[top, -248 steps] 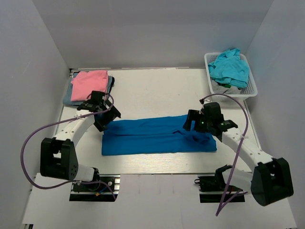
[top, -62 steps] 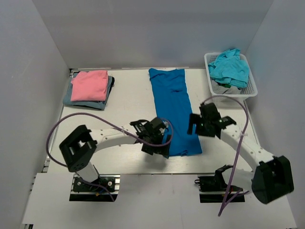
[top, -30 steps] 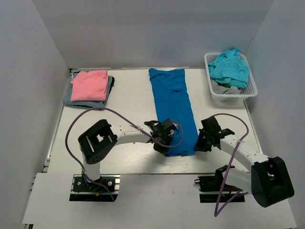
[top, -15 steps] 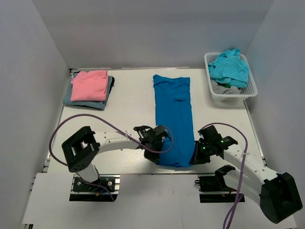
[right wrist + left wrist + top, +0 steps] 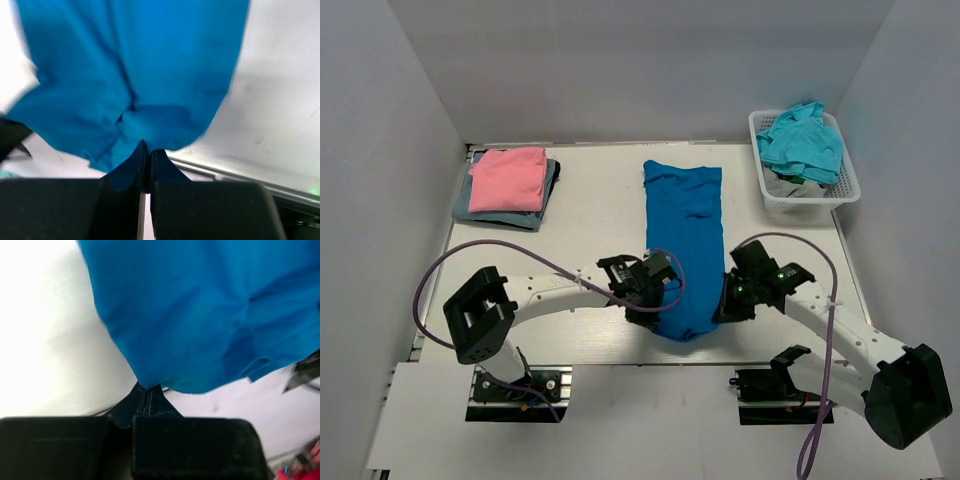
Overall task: Fold and stack the t-shirts
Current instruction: Fold the folded rectangular tshirt in 1/3 of the way
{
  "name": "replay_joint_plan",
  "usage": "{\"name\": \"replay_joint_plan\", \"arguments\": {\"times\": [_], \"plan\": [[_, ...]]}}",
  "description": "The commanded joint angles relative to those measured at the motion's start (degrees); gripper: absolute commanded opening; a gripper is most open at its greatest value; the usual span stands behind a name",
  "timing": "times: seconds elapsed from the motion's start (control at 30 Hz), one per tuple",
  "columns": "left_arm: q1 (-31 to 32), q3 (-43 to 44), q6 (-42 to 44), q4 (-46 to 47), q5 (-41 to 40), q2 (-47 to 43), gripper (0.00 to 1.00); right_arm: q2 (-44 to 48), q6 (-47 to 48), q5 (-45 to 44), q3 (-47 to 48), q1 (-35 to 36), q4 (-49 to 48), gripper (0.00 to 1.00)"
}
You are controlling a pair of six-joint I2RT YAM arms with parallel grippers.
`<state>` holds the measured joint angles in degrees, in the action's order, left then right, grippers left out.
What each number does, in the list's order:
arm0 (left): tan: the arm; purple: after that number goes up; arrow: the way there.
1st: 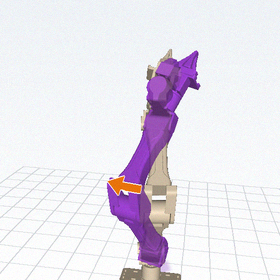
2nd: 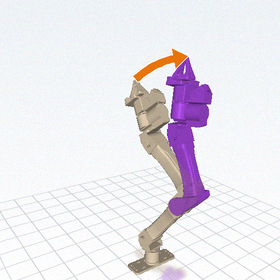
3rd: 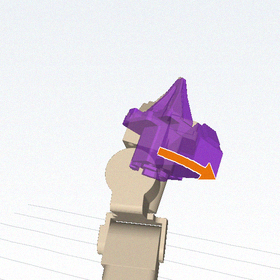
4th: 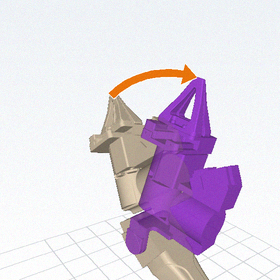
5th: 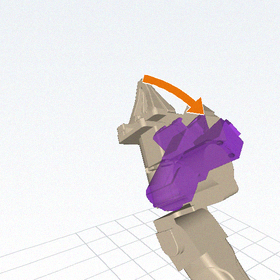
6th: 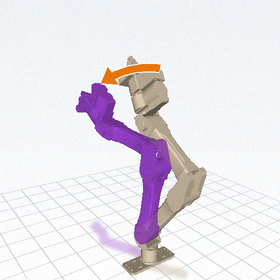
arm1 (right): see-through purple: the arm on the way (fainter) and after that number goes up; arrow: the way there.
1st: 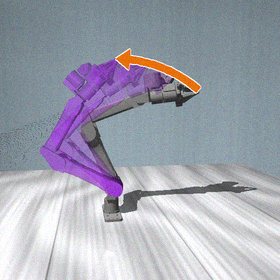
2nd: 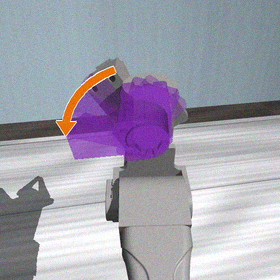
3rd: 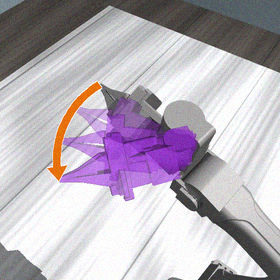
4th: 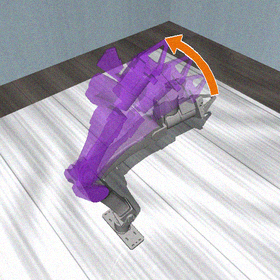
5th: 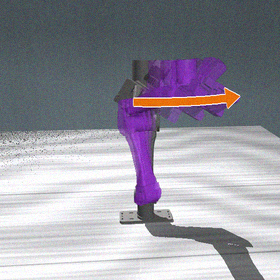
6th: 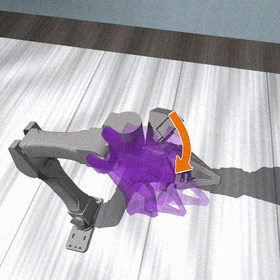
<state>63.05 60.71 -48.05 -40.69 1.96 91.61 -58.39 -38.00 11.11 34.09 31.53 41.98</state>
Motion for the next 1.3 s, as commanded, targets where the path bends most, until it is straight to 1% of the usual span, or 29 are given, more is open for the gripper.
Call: {"name": "replay_joint_plan", "arguments": {"times": [0.0, 0.03, 0.07, 0.13, 0.17, 0.27, 0.3, 0.33, 0.4, 0.47, 0.63, 0.77, 0.83, 0.9, 0.97, 1.03, 1.13, 1.27], "plan": [[-0.82, 6.78, 0.94, -1.68, -8.35, -0.57, 0.00, -1.02, -0.76, -8.82, 7.99, -0.41, 0.65, 0.00], [-1.34, 8.97, 0.94, -2.20, -8.37, -0.56, 0.00, -3.29, -0.59, -10.31, 8.71, -0.33, 0.39, 0.00], [-1.35, 9.86, 2.68, -2.20, -8.89, 0.92, 0.00, -4.44, -0.93, -10.58, 9.59, -0.68, 0.56, 0.00], [-3.09, 13.10, 2.70, -3.60, -11.61, 2.25, 0.00, -7.24, -0.94, -10.85, 13.44, -1.12, 0.12, 0.00], [-3.71, 14.25, 2.70, -4.22, -13.19, 2.95, 0.00, -8.92, -0.85, -13.20, 14.25, -1.29, -0.05, 0.00], [-6.61, 19.44, 4.11, -5.54, -15.31, 6.03, 0.00, -12.18, 0.64, -16.99, 21.00, -2.34, -0.84, 0.00], [-7.40, 21.97, 4.89, -6.07, -15.32, 6.90, 0.00, -12.71, 1.08, -17.87, 22.07, -2.61, -1.10, 0.00], [-8.80, 23.13, 5.42, -6.07, -15.32, 8.65, 0.00, -14.63, 2.56, -19.27, 25.03, -2.96, -1.19, 0.00], [-10.30, 26.28, 6.47, -6.07, -15.32, 10.16, 0.00, -16.13, 3.45, -20.51, 26.99, -4.02, -1.19, 0.00], [-12.33, 28.05, 6.48, -5.46, -15.32, 12.17, 0.00, -19.12, 4.07, -21.48, 30.14, -5.24, -1.72, 0.00], [-16.11, 34.47, 9.99, -4.32, -15.32, 15.96, 0.00, -25.36, 6.09, -21.75, 35.96, -8.40, -3.74, 0.00], [-18.66, 39.65, 13.06, -3.00, -12.77, 20.09, 0.00, -28.88, 8.20, -19.55, 40.69, -10.08, -5.24, 0.00], [-19.18, 40.98, 14.47, -2.99, -12.77, 21.58, 0.00, -31.60, 9.08, -18.59, 41.67, -10.96, -5.24, 0.00], [-19.72, 42.82, 14.48, -2.38, -12.77, 23.69, 0.00, -34.49, 9.78, -17.36, 43.96, -11.23, -5.41, 0.00], [-20.51, 44.92, 14.48, -3.95, -13.38, 25.01, 0.00, -35.91, 10.14, -16.83, 45.53, -12.10, -5.50, 0.00], [-22.08, 44.94, 14.48, -3.96, -13.38, 26.33, 0.00, -39.15, 10.75, -15.86, 47.12, -12.98, -6.03, 0.00], [-23.58, 44.94, 14.48, -2.56, -11.28, 27.04, 0.00, -41.71, 11.37, -14.37, 48.79, -13.95, -6.38, 0.00], [-24.29, 44.94, 14.48, -0.45, -10.13, 28.88, 0.00, -45.13, 11.90, -12.52, 50.46, -14.83, -7.35, 0.00]]}}
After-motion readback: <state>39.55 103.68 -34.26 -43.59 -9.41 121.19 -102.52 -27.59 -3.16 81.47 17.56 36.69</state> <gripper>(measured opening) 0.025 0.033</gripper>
